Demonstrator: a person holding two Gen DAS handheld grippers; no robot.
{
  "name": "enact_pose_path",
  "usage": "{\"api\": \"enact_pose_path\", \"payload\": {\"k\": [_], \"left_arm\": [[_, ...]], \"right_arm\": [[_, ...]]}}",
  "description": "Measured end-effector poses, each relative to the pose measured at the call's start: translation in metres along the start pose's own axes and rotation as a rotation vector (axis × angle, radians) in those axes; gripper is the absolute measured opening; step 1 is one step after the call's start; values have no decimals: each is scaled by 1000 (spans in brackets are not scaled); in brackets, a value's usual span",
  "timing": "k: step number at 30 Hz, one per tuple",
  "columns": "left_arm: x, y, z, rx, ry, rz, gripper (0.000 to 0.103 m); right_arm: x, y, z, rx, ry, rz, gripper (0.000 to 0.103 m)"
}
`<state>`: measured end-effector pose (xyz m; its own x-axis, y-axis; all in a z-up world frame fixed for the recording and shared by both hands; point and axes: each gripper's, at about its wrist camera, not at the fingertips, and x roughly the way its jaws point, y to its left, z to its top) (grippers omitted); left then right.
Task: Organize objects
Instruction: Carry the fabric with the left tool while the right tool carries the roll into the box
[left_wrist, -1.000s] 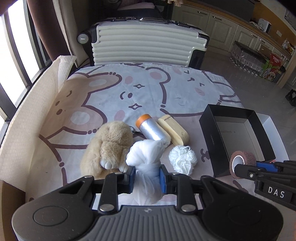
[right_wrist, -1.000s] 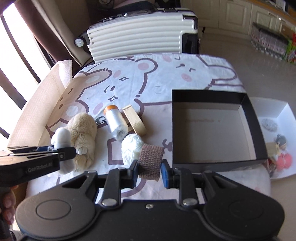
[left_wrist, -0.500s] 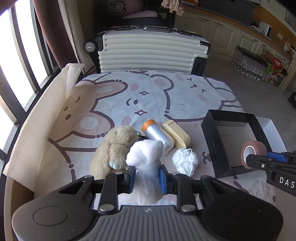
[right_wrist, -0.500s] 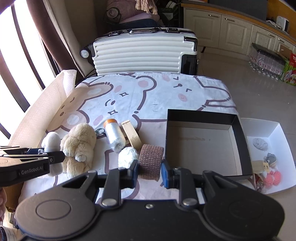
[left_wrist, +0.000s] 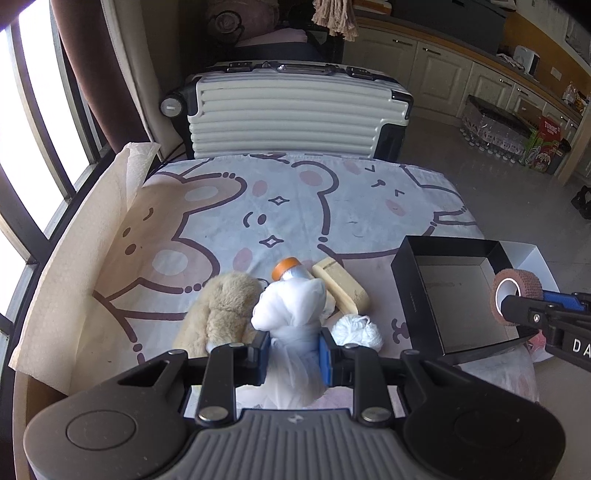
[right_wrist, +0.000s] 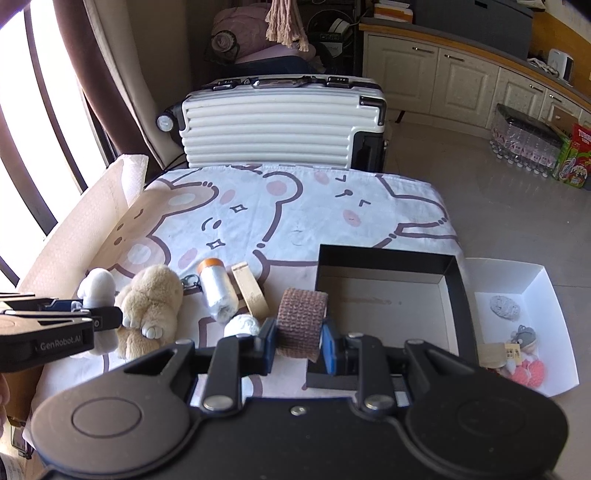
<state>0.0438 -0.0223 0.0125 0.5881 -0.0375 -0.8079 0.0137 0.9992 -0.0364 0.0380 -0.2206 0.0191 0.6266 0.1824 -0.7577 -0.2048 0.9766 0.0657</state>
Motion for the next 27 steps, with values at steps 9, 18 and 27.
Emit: {"api": "enact_pose_path", "payload": {"k": [9,18,27], "left_arm": [[0,-52,45,47,-33,-73,28],[37,-98,52,70,6,-165,28],[95,-128,33,63,120,-250,28]], "right_arm": [[-4,-29,38,127,10,-38,27],[26,-77,39,257,27,-70,27],[69,-115,16,308,120,-75,27]]}}
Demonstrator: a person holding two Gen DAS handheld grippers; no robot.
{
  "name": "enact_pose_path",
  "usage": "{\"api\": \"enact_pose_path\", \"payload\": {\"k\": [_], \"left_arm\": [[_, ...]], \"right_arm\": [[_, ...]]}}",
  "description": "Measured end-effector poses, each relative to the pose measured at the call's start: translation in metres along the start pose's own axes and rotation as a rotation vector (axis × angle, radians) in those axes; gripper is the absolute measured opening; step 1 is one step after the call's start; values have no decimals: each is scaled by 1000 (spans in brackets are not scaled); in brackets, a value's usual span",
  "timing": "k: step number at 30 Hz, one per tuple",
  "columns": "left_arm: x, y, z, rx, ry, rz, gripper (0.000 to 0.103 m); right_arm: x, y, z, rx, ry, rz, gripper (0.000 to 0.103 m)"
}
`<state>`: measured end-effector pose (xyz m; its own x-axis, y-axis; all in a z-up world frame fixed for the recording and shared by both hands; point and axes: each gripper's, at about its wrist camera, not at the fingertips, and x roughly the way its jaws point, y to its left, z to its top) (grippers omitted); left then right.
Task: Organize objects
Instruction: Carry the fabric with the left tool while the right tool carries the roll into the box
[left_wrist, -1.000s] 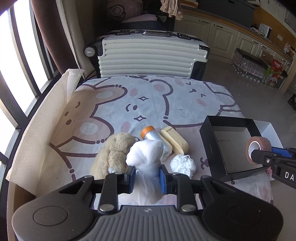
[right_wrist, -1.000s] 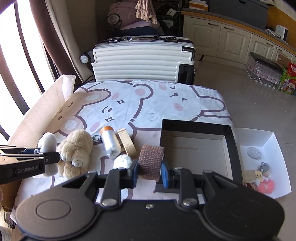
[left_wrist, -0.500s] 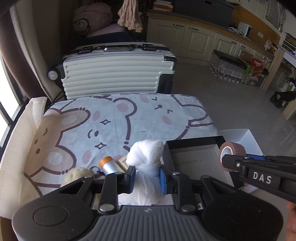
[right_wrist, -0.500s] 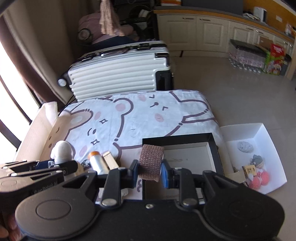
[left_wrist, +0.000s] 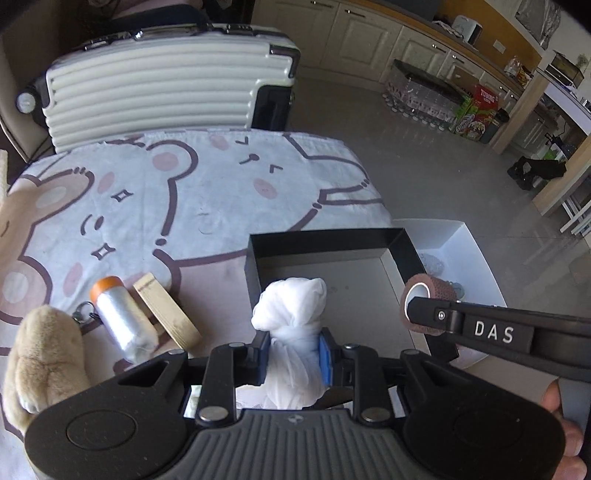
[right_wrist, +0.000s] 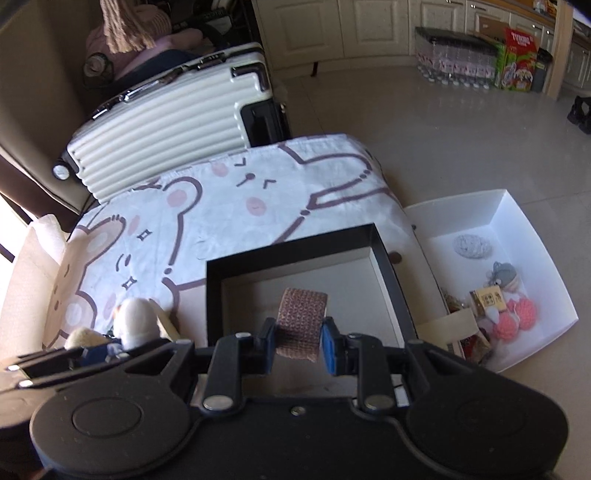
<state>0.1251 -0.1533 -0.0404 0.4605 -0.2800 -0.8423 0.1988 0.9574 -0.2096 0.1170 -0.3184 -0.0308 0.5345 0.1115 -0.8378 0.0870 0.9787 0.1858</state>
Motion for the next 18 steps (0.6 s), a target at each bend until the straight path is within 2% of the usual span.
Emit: {"api": "enact_pose_path", "payload": {"k": [3,10,15,16,17,18], "left_arm": [[15,-8,0,21,21,-20,28],[40,-17,2,20,62,-65,28],[53,-15,2,-9,87,-41,29],[55,-13,2,-23,89,-32,32],[56,-12,3,-34,98,-24,42],[57,-11,3,-38,104,-16,48]], "right_arm": [[14,-9,-1,34,40,28,27],[43,-28,-11,52,114,4,27],[50,-38,-11,75,119,0,27],[51,-38,-11,72,123,0,27],[54,-38,-10,67,129,-1,27],[56,-38,-11,63,134,-4,27]]}}
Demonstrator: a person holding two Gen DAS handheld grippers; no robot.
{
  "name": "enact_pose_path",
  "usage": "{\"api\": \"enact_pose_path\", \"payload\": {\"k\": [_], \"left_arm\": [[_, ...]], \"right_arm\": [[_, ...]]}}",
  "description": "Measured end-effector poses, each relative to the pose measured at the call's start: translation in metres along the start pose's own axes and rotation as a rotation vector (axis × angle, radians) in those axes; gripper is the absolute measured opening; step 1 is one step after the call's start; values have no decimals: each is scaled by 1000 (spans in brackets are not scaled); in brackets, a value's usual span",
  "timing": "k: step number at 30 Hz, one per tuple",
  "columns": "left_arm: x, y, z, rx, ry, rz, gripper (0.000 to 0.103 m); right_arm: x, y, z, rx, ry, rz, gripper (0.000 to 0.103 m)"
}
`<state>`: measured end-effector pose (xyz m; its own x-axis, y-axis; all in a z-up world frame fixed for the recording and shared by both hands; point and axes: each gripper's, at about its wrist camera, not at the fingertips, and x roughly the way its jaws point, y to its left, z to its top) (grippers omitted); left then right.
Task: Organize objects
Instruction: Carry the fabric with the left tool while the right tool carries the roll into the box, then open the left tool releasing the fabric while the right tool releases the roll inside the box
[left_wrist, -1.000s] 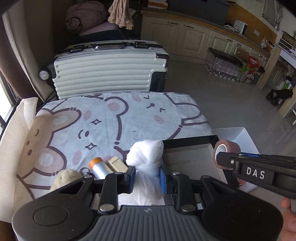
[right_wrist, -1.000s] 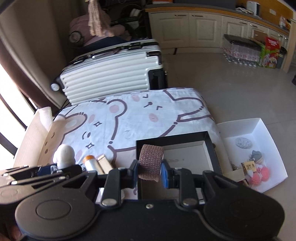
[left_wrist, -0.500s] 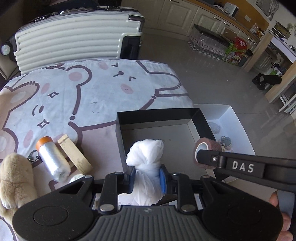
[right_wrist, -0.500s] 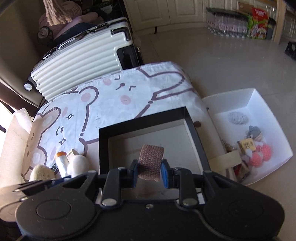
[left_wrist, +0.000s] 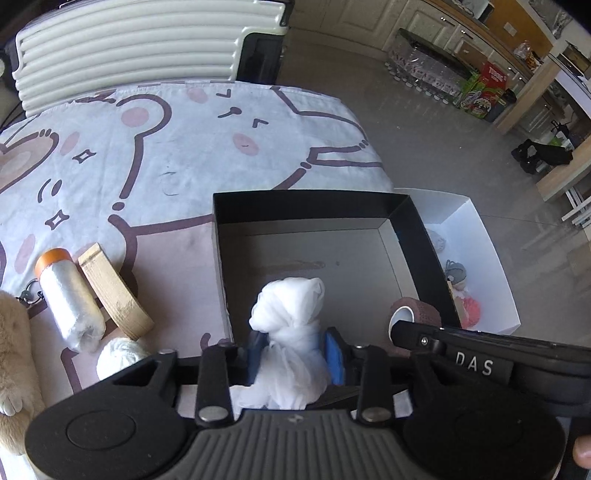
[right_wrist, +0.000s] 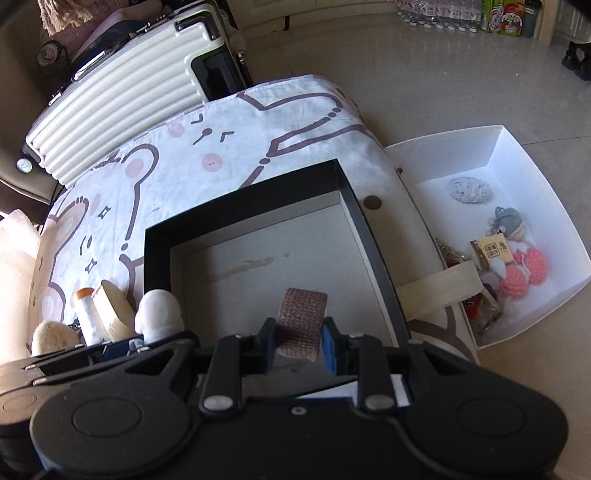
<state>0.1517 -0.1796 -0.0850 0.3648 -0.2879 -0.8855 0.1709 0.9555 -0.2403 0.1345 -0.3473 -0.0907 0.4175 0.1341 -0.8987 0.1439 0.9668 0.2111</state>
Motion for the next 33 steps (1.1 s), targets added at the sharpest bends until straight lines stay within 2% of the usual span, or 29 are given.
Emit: {"api": "enact_pose_path", "payload": {"k": [1,5,12,20,21,23,24,25,33], "left_arm": [[-1,1,0,1,-3,-2,53],[-11,3,1,19,-29,13,59],[-22,23,5,-7,-55,42,59],[-29,40,8,-28,-72,65,62],[-29,41,8,-27,-72,69,62],[-28,43,8,-22,-70,77,65],[-27,44,7,-20,-67,82,65],[-26,45,7,-19,-63,87,65],[-28,45,3,2,-59,103,65]], "right_arm": [[3,0,0,-1,5,-2,27],[12,-1,0,10,29,7,27],[25,13,-2,-16,55,28,27],[38,39,-6,-114,114,56,27],[38,42,-7,-127,119,61,28],[36,46,-8,-151,107,33,41],[33,48,-8,-163,91,6,53],[30,48,-8,-169,74,-8,58],[12,38,-4,-146,18,-62,58]]}}
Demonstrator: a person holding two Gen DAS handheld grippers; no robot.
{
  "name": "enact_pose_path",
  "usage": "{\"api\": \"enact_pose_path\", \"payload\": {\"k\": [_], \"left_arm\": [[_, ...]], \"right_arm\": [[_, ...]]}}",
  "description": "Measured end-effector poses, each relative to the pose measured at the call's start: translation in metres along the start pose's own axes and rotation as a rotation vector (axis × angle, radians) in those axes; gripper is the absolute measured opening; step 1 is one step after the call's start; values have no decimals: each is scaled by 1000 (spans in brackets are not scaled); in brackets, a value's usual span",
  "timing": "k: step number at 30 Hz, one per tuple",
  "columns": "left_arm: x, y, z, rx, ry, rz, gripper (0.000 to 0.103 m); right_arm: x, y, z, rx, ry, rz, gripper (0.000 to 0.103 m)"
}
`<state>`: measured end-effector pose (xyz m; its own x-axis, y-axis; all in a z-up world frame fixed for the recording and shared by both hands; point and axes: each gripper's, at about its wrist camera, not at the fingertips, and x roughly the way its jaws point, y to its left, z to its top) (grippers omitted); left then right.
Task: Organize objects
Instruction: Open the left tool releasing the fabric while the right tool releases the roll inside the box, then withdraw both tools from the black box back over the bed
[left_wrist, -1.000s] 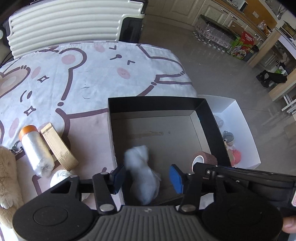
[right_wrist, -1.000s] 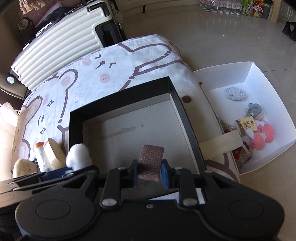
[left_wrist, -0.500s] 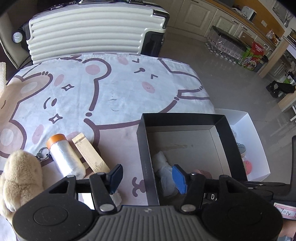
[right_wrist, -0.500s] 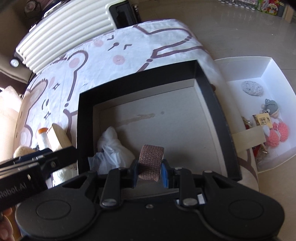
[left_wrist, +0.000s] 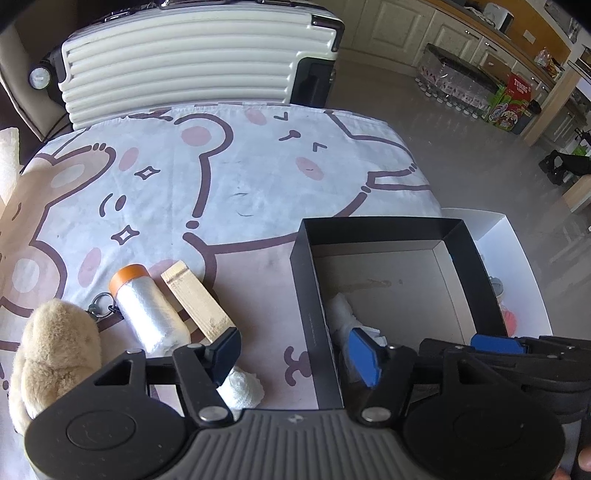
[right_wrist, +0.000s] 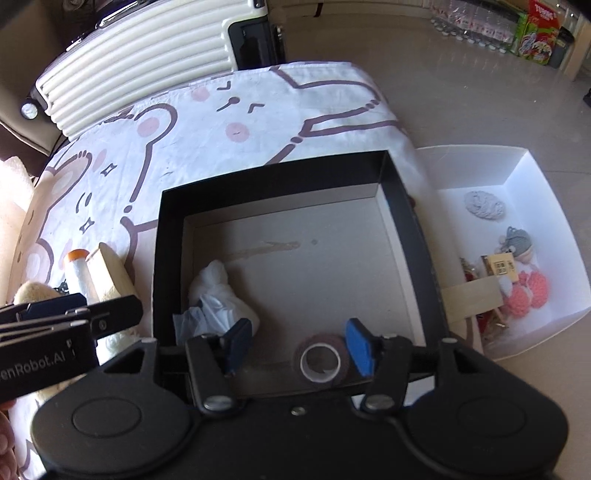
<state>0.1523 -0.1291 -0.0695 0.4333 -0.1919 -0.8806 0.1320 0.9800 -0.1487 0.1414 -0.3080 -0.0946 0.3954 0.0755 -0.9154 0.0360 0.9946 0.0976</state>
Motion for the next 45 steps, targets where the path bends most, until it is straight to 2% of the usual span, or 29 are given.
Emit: {"api": "enact_pose_path", "payload": {"k": [8,15,22,26,38,45], "left_arm": [[-8,-2,-2,32,-16,24,67],[-15,-7,-7,70,-23,42,74],[-24,-12,-12,94,-35,36,89],[-29,-12,-15,96,-40,41,93],[-43,-10,-21,103,-59,60,99],[-56,-12,-25,100,-79,59,100]], "right_arm": [[-26,-3,-2,-25,-78,-59,59],[-44,-11,-6,-11,-121,-95,72],[-58,-15,-14,-4,-143,-122,83],[-62,-16,-21,-2,-142,-134,85],[-77,-26,-37,37,-160,-144,96],[-88,-35,-49,68,-172,-145,97]]}}
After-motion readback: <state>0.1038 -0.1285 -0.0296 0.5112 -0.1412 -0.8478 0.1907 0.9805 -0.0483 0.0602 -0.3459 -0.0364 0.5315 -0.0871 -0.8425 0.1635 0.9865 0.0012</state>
